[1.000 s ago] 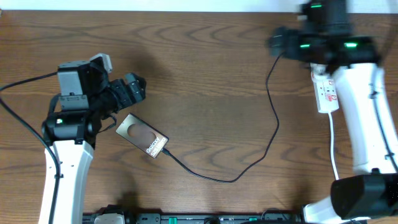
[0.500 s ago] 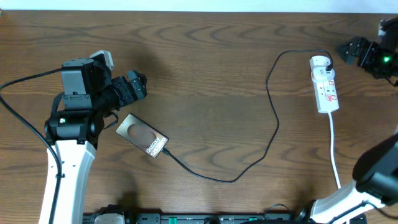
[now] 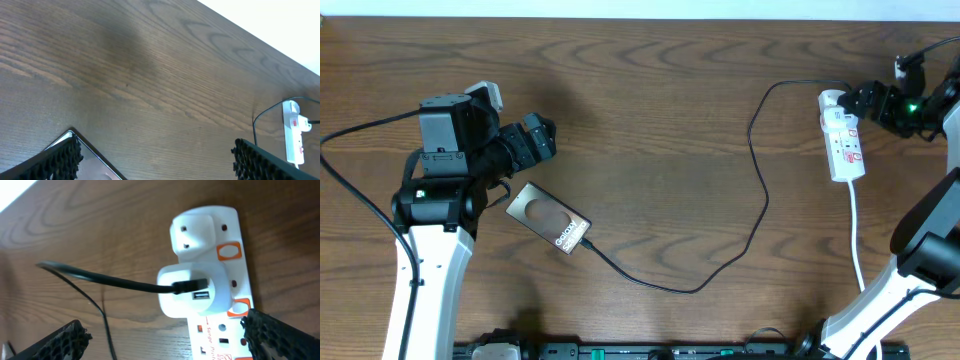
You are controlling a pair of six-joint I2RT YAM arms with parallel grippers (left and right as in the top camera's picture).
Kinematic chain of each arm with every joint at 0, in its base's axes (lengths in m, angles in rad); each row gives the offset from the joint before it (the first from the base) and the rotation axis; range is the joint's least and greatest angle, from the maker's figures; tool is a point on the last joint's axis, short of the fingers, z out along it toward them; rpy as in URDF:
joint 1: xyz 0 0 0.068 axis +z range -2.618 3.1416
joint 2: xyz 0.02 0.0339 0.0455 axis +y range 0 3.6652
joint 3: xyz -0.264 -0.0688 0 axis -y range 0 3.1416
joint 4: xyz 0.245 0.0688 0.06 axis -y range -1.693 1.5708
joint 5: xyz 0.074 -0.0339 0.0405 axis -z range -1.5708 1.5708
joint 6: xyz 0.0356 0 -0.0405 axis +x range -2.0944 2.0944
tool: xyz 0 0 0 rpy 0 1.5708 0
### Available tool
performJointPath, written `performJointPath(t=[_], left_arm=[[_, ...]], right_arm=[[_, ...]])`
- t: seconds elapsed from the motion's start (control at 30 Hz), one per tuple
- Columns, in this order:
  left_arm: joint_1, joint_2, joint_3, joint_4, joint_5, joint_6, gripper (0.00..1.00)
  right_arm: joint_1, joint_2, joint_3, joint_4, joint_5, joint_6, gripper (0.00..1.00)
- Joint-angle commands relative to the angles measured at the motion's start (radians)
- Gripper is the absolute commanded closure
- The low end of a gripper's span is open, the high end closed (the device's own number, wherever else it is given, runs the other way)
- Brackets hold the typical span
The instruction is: Plug charger to phone and switch on socket
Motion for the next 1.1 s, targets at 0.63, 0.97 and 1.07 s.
performJointPath(t=[0.63, 0.97, 1.07], left_arm=[[-0.003, 0.002, 0.019, -0.008, -0.014, -0.010, 0.05], [-0.003, 0.002, 0.019, -0.014, -0.014, -0.010, 0.05], [-0.003, 0.002, 0.019, -0.014, -0.014, -0.010, 0.05]], right_arm=[[0.090, 0.093, -0.008, -0.012, 0.109, 0.015, 0.01], [0.119, 0.093, -0.064, 0.012, 0.103, 0.026, 0.01], [0.129, 0.093, -0.074, 0.011, 0.094, 0.026, 0.01]])
